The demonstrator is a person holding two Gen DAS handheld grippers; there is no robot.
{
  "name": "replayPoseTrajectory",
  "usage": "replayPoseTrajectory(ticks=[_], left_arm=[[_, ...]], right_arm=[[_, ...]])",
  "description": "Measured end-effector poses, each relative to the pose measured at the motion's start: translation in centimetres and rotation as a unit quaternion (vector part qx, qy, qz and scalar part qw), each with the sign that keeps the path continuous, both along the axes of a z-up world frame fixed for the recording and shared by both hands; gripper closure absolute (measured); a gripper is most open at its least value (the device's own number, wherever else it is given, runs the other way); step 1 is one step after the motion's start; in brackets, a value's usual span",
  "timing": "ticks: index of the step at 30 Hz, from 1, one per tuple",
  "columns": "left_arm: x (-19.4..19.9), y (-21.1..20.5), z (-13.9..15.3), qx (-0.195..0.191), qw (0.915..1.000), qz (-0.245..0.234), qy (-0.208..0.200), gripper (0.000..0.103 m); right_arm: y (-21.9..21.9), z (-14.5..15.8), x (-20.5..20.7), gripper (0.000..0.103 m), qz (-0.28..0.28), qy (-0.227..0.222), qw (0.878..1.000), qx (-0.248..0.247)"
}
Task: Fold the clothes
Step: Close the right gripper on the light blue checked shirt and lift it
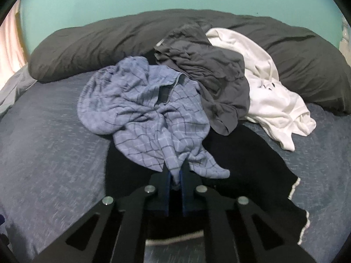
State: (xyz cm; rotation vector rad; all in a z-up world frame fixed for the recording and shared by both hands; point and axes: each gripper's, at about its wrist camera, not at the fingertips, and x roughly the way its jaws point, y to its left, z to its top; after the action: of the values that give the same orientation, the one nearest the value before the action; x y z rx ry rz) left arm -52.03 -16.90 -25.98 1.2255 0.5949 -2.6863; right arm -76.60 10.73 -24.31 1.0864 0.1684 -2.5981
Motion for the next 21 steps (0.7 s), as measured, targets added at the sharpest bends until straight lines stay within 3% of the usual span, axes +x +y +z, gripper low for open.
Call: replayPoseTrajectory(ticks=[10,21], left_arm=[[4.7,1.2,2.4,-0.002,1.0000,-0.001,0.001,0.000],[10.6,1.7,5.4,-0.007,0.9998,-0.010,0.018,0.000]], right_arm=[[0.6,4.5,6.3,0.099,0.023,0.012,0.999,-0.026],[1.8,7.2,14.8,0.099,0.031,0.019,0.998,-0.047]])
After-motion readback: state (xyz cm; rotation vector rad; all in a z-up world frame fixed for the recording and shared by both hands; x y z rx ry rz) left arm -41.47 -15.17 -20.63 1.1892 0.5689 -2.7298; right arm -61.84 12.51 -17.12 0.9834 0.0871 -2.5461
